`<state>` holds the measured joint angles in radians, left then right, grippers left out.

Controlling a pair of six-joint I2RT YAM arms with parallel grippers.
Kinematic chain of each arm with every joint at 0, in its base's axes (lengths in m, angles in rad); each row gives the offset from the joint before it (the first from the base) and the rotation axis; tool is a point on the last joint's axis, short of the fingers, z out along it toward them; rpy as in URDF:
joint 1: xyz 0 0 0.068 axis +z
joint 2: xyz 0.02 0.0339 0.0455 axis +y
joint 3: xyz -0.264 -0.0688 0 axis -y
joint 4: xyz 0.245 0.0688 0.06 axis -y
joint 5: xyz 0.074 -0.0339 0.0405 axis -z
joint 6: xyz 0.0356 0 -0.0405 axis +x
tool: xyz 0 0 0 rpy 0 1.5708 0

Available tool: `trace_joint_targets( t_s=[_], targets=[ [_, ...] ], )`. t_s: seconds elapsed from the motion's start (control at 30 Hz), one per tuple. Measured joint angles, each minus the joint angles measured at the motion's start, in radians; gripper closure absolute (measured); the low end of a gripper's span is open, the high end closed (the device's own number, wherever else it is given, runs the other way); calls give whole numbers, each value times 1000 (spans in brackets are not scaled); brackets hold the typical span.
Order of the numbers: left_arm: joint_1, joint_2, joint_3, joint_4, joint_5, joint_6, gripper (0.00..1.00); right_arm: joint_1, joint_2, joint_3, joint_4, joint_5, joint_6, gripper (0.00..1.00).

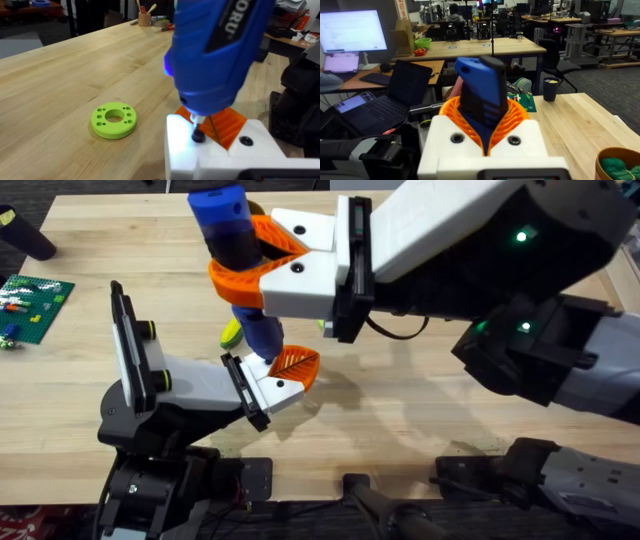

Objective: Pick up the gripper from the table and insert it into the empty holder that is missing its gripper. Then pick up a screw, insert it into the mounting hole, and use the screwdriver to tighten it. Finally, clean up the table by picking up the vegetable and placing it into the bucket.

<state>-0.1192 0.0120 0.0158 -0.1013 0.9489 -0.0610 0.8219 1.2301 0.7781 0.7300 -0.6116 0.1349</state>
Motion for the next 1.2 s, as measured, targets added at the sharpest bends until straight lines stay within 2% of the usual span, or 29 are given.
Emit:
trace_joint_targets(
  t_s=[0.3, 0.6, 1.2],
  targets=[
    [0, 0, 0, 0, 0, -3, 992, 0, 0, -1, 4, 4, 0, 964],
    [0, 0, 0, 1, 0, -3, 992, 0, 5, -9, 76, 2, 0, 964],
    [0, 0, 0, 1, 0, -3, 992, 0, 5, -9, 82, -71, 23, 964]
  ],
)
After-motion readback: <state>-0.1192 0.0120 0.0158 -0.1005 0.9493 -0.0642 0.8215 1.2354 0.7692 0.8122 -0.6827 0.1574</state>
